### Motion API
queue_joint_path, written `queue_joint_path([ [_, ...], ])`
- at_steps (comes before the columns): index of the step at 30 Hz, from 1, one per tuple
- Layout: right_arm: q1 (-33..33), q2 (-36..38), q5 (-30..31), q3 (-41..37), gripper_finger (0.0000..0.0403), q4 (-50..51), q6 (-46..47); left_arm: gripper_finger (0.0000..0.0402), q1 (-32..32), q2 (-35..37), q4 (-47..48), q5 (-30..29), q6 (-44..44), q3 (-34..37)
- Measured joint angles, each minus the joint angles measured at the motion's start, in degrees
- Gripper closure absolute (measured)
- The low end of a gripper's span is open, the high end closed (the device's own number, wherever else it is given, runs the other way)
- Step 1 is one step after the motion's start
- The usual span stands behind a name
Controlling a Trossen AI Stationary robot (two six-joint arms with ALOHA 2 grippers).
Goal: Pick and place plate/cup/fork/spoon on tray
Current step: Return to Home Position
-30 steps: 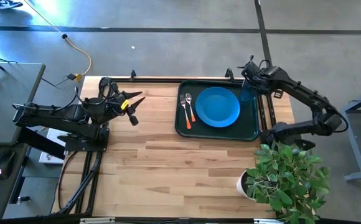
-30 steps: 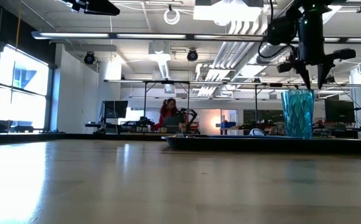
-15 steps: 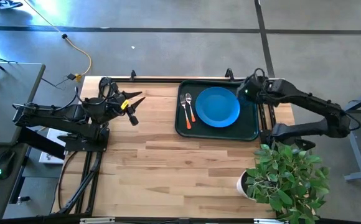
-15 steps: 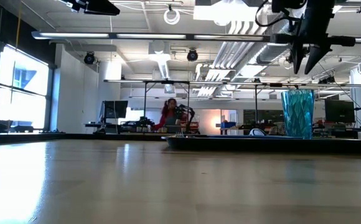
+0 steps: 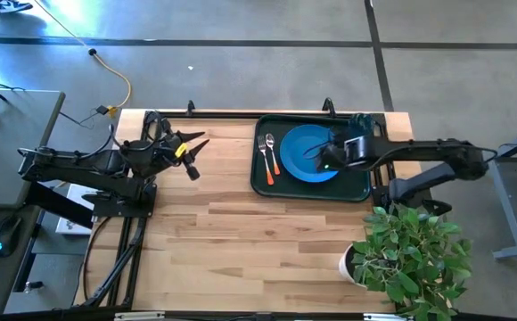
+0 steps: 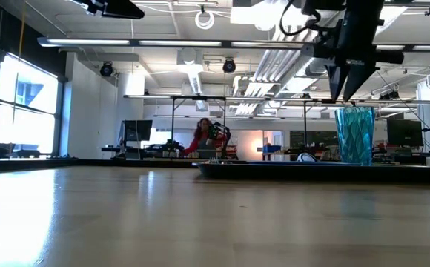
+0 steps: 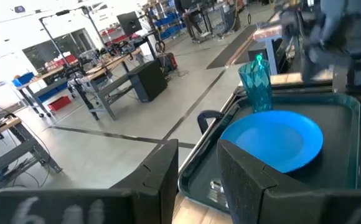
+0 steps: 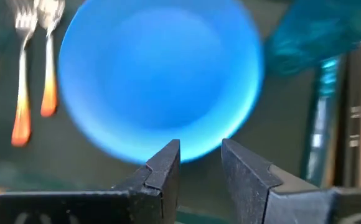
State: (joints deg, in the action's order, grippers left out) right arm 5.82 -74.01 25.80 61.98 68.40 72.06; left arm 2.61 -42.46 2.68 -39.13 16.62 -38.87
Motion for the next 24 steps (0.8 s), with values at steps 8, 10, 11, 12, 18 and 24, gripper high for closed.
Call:
queue_joint_path([
  [8, -3.71, -4.39, -8.22, -0.02, 0.0293, -11.41, -8.19, 0.0298, 0.00, -1.14, -2.05, 3.78, 0.12, 0.02],
  [10, -4.88, -4.68, -8.33, -0.02, 0.0293, -14.76, -9.37, 0.0298, 0.00, -1.56, -3.07, 4.25, 0.49, 0.02],
  [11, -5.40, -4.71, -8.32, -0.02, 0.0293, -16.22, -9.79, 0.0298, 0.00, -1.82, -3.28, 4.41, 0.71, -0.02],
  [12, -5.97, -4.71, -8.15, -0.02, 0.0293, -17.64, -10.46, 0.0298, 0.00, -2.06, -2.99, 4.41, 1.03, -0.02],
  [18, -9.68, -4.85, -4.76, -0.02, 0.0293, -27.43, -15.61, 0.0298, 0.00, -3.40, -4.32, 4.46, 1.50, -0.02],
  [24, -14.27, -6.79, 3.96, -0.02, 0.0293, -34.81, -24.67, 0.0298, -0.02, -4.58, -6.21, 8.05, 1.08, 0.00],
])
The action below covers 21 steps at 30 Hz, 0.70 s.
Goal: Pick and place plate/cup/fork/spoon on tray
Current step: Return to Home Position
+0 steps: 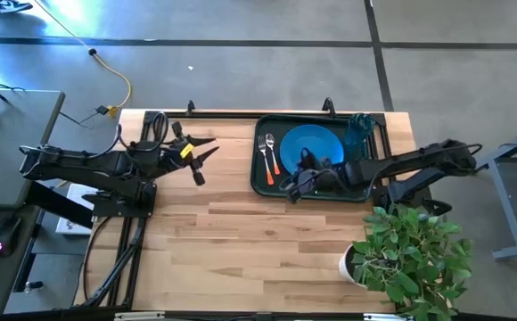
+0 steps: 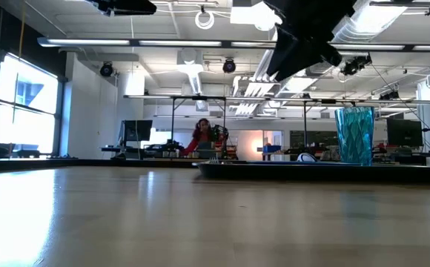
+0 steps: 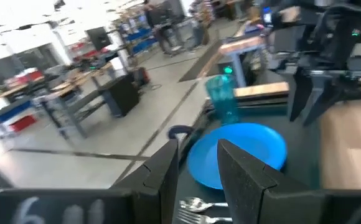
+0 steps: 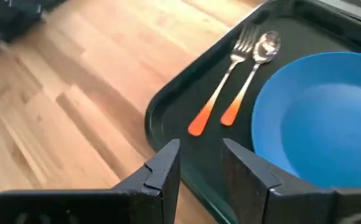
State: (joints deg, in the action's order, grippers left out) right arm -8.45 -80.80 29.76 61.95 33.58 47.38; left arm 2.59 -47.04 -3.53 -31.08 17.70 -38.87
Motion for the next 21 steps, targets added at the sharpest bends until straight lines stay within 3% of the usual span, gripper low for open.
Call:
queue_joint_path([
  [3, -0.78, -1.91, -0.63, -0.01, 0.0293, -1.03, -2.21, 0.0298, 0.02, -0.31, -0.87, 2.49, -0.07, 0.02],
  [10, -1.07, -8.98, -3.95, -0.02, 0.0293, -2.94, 3.88, 0.0298, 0.02, -1.21, -1.86, 3.79, -0.07, 0.02],
  [21, -3.04, -15.91, -2.85, -0.02, 0.0293, -27.29, -20.48, 0.0298, 0.02, -5.12, -5.39, 3.77, -0.05, 0.00],
])
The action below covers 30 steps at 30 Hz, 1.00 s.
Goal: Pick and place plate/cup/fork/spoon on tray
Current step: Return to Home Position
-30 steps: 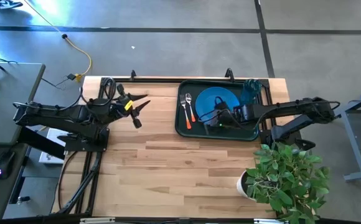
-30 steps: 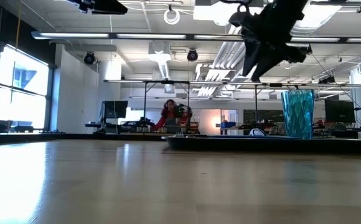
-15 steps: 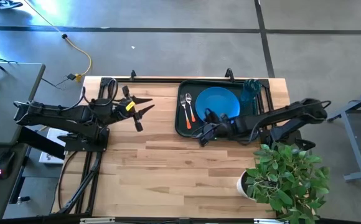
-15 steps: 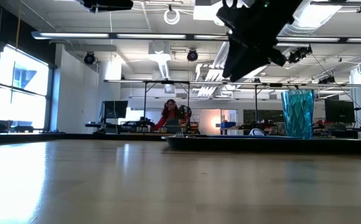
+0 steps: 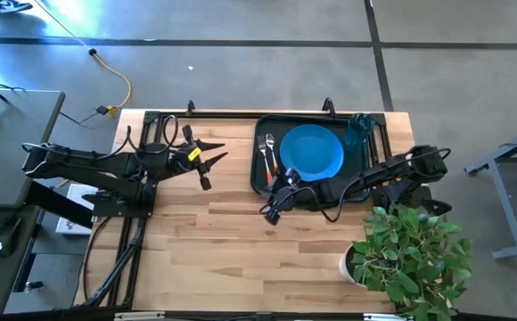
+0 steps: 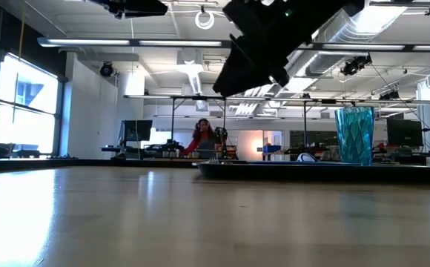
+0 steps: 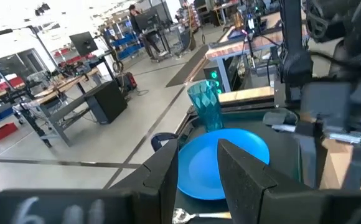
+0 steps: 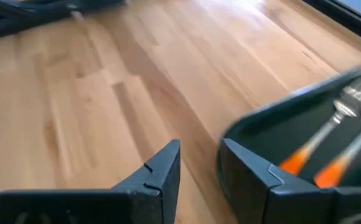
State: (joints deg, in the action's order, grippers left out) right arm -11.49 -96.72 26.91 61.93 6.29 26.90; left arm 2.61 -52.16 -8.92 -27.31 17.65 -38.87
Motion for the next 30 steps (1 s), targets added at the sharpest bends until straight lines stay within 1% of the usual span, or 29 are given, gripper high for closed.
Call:
queue_joint_path([
  [4, -0.65, -0.08, -1.40, -0.02, 0.0293, -3.63, -3.83, 0.0298, 0.00, -0.52, -0.35, 0.00, -0.60, 0.02],
  [5, -0.89, -0.06, -0.53, 0.00, 0.0293, -4.06, -4.19, 0.0298, 0.00, -0.64, -0.46, -0.02, -1.01, 0.02],
  [8, -1.09, 0.04, 5.08, 0.00, 0.0293, -2.70, -2.64, 0.0298, 0.00, -0.99, -1.34, -0.02, -2.22, 0.02],
  [10, -0.45, 0.05, 8.30, 0.00, 0.0293, 0.85, -0.42, 0.0298, 0.00, -1.40, -1.45, -0.02, -2.45, 0.02],
  [12, 0.53, 0.03, 8.94, 0.00, 0.0293, 4.71, 2.78, 0.0298, 0.00, -1.96, -1.59, -0.02, -2.45, 0.02],
  [13, 1.09, -0.06, 7.84, 0.00, 0.0293, 6.30, 5.31, 0.0298, -0.04, -2.25, -1.85, -0.02, -2.43, 0.02],
  [15, 2.25, -0.16, 3.47, -0.01, 0.0293, 8.07, 9.31, 0.0298, -0.35, -2.93, -2.80, 0.00, -2.02, 0.02],
  [17, 2.94, -0.19, -0.60, 0.00, 0.0293, 6.87, 8.99, 0.0298, -0.79, -3.51, -4.14, -0.02, -1.23, 0.02],
  [19, 2.53, -0.19, -2.30, 0.00, 0.0293, 4.18, 2.73, 0.0298, -1.18, -4.12, -6.05, -0.03, -1.05, 0.02],
  [21, 1.27, -0.17, -2.99, 0.00, 0.0293, 1.96, -5.51, 0.0300, -1.22, -4.36, -6.30, -0.05, -1.07, 0.02],
  [23, 0.14, -0.17, -3.31, 0.00, 0.0293, 0.74, -11.79, 0.0306, -1.01, -4.36, -6.13, 0.11, -1.44, 0.02],
  [26, -0.63, -0.17, -5.96, 0.00, 0.0293, 0.19, -16.74, 0.0321, -0.30, -4.35, -5.43, 1.91, -3.26, 0.07],
  [30, -0.72, -0.17, -14.12, 0.00, 0.0293, -0.24, -20.41, 0.0346, 0.81, -3.59, -7.68, 3.96, -4.01, 1.96],
])
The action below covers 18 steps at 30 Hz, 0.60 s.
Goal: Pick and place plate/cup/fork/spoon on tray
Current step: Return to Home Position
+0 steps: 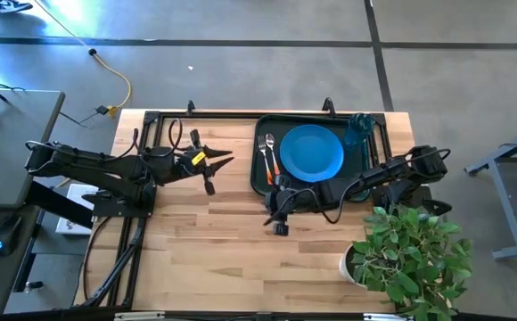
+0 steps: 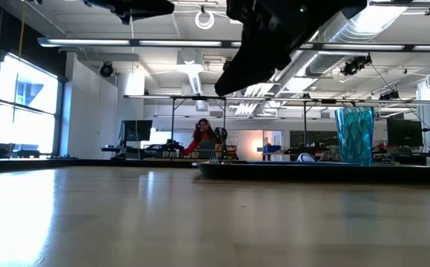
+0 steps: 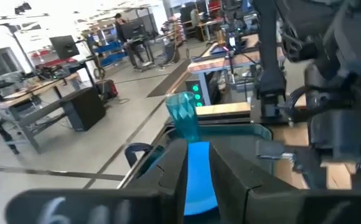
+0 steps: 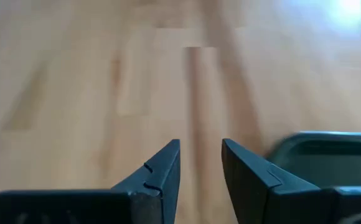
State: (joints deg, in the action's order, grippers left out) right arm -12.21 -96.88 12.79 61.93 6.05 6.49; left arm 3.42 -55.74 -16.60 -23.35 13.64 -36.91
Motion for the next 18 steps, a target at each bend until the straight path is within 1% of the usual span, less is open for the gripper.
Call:
queue_joint_path([
  [2, -0.18, 0.02, -3.36, 0.00, 0.0293, -0.38, -0.92, 0.0359, 0.16, 0.86, -0.44, 0.11, -0.43, 1.54],
  [4, -0.43, 0.30, -4.35, 0.00, 0.0293, -0.49, -1.67, 0.0371, 0.13, 1.83, -1.07, 0.13, -1.57, 2.40],
  [8, -0.96, 2.69, -4.50, -0.02, 0.0293, -3.11, -1.98, 0.0392, 0.42, 5.07, -0.89, 0.38, -3.43, 4.52],
  [11, -2.10, 6.63, -3.87, 0.00, 0.0293, -5.97, -1.73, 0.0400, 1.15, 8.09, -0.87, 0.42, -4.63, 6.16],
  [15, -4.76, 13.74, -0.19, 0.00, 0.0293, -5.40, -5.05, 0.0401, 2.21, 11.57, -2.27, 0.35, -5.59, 8.30],
  [18, -7.13, 19.92, 5.34, -0.31, 0.0293, -2.24, -6.85, 0.0401, 2.90, 13.94, -5.86, 0.36, -5.59, 10.94],
])
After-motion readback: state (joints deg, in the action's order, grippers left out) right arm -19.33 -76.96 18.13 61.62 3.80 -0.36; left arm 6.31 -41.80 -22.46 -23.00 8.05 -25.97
